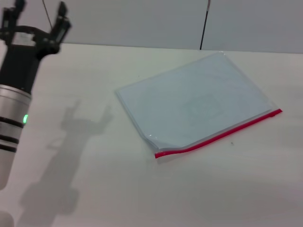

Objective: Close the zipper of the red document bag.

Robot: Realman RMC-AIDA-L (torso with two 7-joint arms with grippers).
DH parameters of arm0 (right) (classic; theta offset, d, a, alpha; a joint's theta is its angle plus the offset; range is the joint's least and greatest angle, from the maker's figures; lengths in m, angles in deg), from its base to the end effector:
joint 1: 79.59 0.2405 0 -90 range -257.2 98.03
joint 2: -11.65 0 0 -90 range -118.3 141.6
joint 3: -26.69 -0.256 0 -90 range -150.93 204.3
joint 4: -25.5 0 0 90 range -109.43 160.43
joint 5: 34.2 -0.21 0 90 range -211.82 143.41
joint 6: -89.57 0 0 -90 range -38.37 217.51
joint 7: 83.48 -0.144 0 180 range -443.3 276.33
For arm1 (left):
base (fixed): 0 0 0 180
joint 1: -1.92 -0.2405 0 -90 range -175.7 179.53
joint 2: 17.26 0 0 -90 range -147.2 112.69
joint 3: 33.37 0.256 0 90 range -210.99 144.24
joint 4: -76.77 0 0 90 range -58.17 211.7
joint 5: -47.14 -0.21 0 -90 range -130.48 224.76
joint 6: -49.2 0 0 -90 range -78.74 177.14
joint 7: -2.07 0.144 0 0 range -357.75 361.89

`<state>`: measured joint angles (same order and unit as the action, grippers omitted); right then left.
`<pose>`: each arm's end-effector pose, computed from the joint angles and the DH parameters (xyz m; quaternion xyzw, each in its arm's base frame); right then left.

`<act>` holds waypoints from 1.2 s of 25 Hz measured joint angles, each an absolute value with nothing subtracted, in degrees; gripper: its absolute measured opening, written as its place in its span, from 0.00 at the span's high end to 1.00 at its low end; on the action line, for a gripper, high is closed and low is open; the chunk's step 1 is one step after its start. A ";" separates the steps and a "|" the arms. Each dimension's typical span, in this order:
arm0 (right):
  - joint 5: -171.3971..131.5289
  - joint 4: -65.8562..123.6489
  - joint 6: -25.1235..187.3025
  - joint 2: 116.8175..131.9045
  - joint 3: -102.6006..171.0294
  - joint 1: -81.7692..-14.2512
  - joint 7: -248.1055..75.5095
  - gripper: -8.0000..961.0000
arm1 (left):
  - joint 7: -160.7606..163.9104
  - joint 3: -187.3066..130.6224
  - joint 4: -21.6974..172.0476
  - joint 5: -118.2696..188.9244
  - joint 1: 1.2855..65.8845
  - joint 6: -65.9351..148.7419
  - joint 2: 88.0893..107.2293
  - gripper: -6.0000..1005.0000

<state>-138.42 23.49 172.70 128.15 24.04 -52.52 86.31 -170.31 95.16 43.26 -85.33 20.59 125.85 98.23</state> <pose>0.3368 0.3262 0.0544 -0.6144 0.1552 0.3512 0.6893 -0.2525 0.3293 0.0186 -0.6254 -0.0929 -0.4170 0.6529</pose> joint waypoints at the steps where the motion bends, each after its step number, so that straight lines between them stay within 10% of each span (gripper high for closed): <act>1: -138.45 23.24 172.96 128.15 23.18 -52.93 84.77 0.15 | -170.23 95.11 44.36 -84.29 20.81 127.16 98.60 0.20; 30: -137.03 23.48 175.37 127.93 23.57 -53.79 75.37 0.15 | -169.47 96.18 46.27 -78.30 21.43 129.43 98.93 0.11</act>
